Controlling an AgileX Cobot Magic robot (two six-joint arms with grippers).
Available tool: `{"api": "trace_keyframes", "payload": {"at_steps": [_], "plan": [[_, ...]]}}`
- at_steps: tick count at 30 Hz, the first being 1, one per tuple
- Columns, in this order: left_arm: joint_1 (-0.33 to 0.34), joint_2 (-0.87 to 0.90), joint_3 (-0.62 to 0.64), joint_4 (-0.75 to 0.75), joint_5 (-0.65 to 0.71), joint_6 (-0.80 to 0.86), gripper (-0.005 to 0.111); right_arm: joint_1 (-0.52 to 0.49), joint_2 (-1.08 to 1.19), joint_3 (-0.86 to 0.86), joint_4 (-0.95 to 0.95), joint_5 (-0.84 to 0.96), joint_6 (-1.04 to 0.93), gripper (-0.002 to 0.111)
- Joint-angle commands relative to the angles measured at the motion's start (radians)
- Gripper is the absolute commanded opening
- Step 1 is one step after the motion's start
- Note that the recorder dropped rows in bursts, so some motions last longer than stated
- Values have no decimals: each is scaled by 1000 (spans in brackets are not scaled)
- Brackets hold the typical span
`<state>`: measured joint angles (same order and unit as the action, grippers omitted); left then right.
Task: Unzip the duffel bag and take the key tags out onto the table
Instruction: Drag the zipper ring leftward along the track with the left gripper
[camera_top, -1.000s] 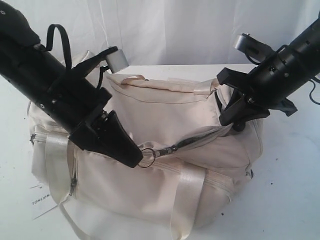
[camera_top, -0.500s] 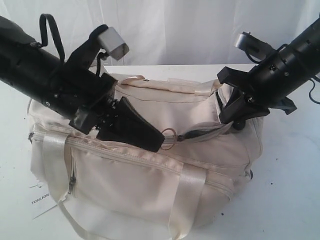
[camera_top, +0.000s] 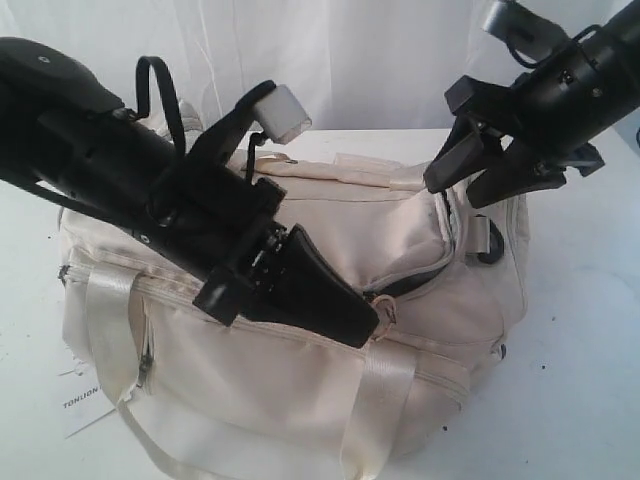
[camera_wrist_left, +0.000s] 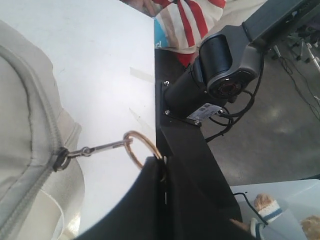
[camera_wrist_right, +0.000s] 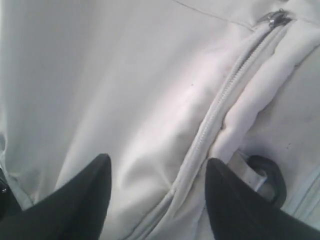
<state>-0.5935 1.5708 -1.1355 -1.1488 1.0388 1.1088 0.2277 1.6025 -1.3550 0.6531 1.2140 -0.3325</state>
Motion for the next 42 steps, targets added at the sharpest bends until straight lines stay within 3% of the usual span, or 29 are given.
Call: {"api": "trace_keyframes", "payload": {"at_steps": [1, 4, 13, 17, 28, 32, 39, 42], "plan": [[-20, 13, 9, -35, 107, 10, 0, -7, -57, -3, 5, 7, 9, 53], [-20, 32, 9, -28, 104, 13, 0, -7, -99, 37, 1, 7, 119, 53], [-20, 46, 9, -2, 108, 16, 0, -7, -163, 294, 95, 7, 158, 53], [-20, 46, 9, -2, 136, 16, 0, -7, -163, 341, 188, -74, 153, 53], [-20, 46, 9, -2, 149, 31, 0, -7, -121, 369, 206, -112, 155, 50], [-20, 46, 9, -2, 172, 38, 0, -7, -105, 369, 225, -114, 155, 38], [-20, 46, 9, 6, 182, 42, 0, -7, -103, 369, 217, -120, 108, 3], [-20, 46, 9, 48, 182, 21, 0, -7, -103, 369, 204, -122, 108, 0]]}}
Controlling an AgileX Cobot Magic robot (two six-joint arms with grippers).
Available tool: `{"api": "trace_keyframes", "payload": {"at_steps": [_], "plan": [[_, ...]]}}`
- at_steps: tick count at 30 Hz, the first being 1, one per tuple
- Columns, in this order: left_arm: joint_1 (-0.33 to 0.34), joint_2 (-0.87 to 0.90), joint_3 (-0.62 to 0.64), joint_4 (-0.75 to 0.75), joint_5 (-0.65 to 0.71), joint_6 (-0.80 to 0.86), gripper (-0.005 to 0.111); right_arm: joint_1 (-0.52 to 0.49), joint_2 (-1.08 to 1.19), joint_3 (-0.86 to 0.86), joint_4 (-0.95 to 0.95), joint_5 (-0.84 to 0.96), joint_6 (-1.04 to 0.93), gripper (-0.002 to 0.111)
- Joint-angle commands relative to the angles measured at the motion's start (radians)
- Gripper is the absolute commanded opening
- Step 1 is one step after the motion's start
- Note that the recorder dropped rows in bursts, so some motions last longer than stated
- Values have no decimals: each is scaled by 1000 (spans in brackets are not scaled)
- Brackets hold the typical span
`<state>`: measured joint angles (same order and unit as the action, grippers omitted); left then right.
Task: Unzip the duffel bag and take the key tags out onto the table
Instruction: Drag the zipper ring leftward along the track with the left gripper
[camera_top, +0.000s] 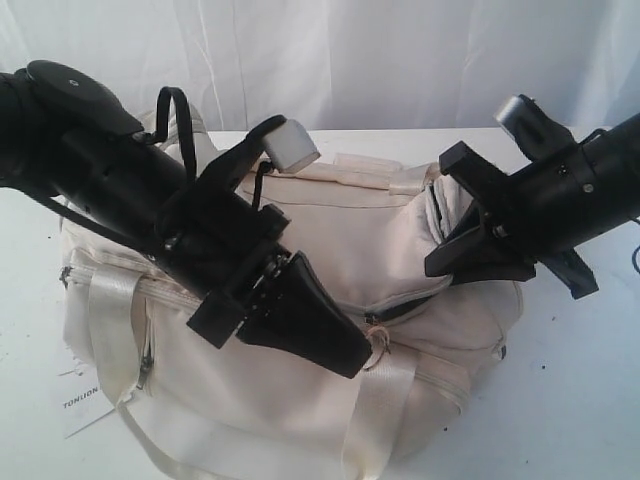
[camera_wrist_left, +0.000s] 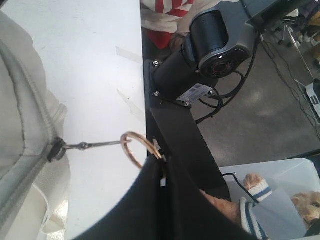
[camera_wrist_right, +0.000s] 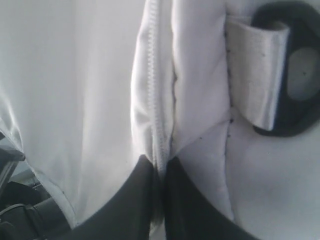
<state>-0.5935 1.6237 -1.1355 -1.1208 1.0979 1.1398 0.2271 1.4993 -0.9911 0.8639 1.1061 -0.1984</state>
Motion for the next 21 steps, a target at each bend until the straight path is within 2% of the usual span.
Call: {"api": "trace_keyframes", "payload": {"at_steps": [1, 6, 14, 21], "plan": [[-20, -7, 9, 46, 123, -28, 0, -9, 0, 5, -7, -14, -26, 0], [-20, -7, 9, 164, 123, -96, 0, -9, -2, 5, -43, -38, -26, 0], [-7, -7, 9, 217, 123, -125, 0, -9, -2, 5, -144, -44, -24, 0], [14, -19, 9, 312, 122, -182, 0, -9, -2, 5, -151, -51, -24, 0]]}}
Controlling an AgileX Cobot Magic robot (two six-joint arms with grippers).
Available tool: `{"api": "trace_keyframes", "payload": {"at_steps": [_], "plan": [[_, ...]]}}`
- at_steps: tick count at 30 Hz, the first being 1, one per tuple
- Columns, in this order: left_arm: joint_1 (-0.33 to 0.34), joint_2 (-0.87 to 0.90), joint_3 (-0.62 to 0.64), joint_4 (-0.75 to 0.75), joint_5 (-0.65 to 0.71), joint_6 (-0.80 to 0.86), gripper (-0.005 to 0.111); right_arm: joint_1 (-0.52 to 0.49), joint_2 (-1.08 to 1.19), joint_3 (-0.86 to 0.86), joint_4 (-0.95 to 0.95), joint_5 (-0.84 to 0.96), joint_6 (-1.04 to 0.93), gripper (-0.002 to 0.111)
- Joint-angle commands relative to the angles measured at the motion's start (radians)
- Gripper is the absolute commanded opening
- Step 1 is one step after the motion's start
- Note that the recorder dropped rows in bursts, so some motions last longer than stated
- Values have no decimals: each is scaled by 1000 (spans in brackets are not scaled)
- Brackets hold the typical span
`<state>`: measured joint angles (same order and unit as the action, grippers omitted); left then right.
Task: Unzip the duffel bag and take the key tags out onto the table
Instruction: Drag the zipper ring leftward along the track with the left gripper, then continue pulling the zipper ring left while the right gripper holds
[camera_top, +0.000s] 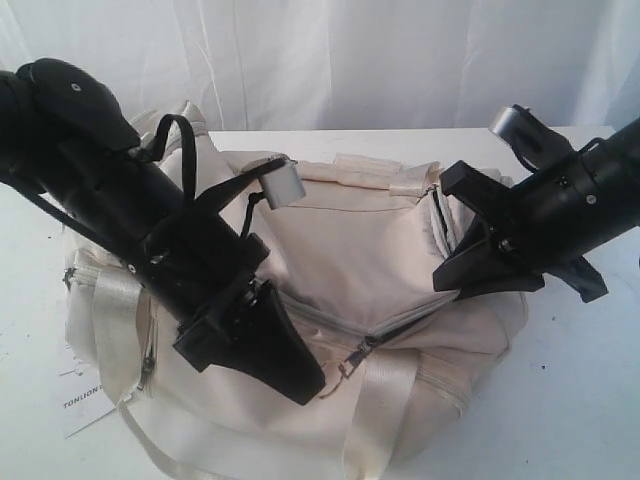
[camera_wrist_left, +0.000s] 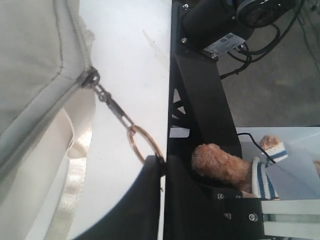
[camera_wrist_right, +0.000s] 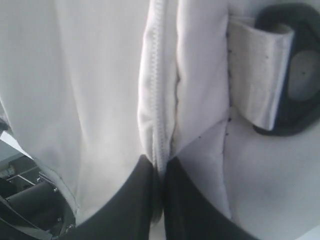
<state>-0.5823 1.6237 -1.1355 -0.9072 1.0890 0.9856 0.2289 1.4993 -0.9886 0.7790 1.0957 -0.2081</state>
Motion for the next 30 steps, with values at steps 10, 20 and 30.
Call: {"api": "trace_keyframes", "payload": {"at_steps": [10, 20, 30], "plan": [[3, -67, 9, 219, 84, -106, 0, -10, -2, 2, -81, -47, -15, 0], [3, -128, 9, 393, 62, -209, 0, -10, -2, 2, -93, -47, -15, 0], [3, -163, 9, 432, 43, -249, 0, -10, -2, 2, -120, -47, -4, 0]]}}
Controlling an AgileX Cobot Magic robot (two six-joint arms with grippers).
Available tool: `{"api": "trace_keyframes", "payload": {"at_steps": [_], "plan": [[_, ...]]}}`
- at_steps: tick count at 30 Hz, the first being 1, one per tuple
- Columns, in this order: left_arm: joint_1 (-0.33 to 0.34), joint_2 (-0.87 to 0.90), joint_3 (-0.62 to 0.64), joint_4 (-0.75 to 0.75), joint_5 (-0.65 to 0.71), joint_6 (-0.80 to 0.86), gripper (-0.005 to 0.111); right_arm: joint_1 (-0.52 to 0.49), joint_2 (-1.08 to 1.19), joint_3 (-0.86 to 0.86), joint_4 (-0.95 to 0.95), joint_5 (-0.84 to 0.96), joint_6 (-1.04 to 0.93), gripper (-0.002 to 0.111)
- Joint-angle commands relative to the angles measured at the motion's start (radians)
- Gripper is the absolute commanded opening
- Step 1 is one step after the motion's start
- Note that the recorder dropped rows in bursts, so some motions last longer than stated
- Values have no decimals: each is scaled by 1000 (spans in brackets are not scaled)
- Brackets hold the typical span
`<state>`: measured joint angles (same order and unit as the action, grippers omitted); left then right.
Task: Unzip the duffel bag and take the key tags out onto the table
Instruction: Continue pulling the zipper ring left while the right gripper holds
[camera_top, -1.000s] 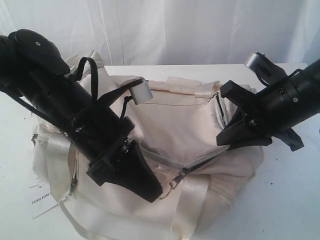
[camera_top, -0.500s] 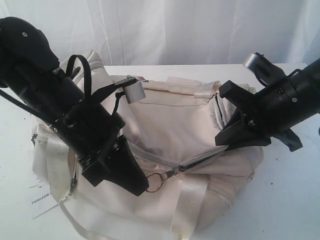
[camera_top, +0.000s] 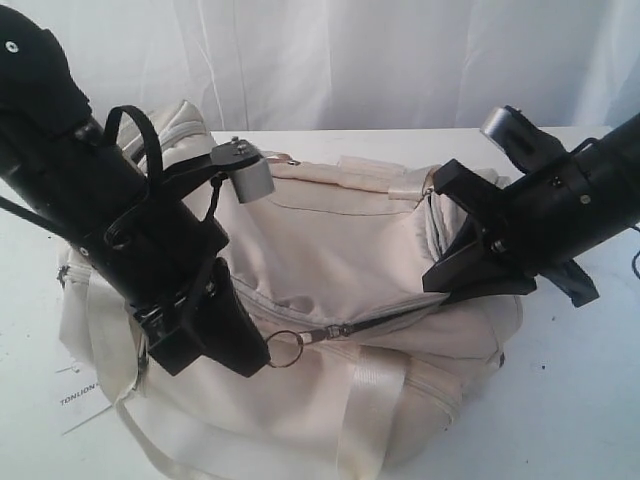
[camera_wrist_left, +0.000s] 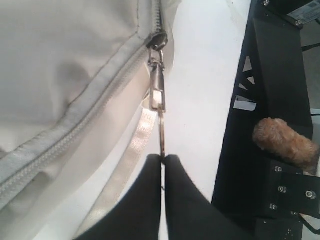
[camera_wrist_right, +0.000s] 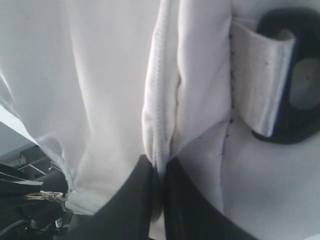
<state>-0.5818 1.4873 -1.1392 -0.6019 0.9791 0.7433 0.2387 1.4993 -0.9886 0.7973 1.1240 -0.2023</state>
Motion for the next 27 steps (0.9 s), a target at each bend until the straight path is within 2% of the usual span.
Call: {"api": "trace_keyframes", "payload": {"at_steps": [1, 8, 12, 19, 27], "plan": [[3, -31, 13, 85, 145, 8, 0, -20, -2, 2, -136, -75, -10, 0], [-21, -29, 11, -360, 39, 204, 0, -20, -2, 2, -114, -69, -10, 0], [-80, -16, 11, -378, -62, 198, 0, -20, -2, 2, -114, -69, -10, 0], [-174, 64, 11, -403, -140, 196, 0, -20, -2, 2, -115, -67, -10, 0], [-247, 112, 9, -444, -286, 200, 0, -20, -2, 2, -84, -65, -10, 0]]}}
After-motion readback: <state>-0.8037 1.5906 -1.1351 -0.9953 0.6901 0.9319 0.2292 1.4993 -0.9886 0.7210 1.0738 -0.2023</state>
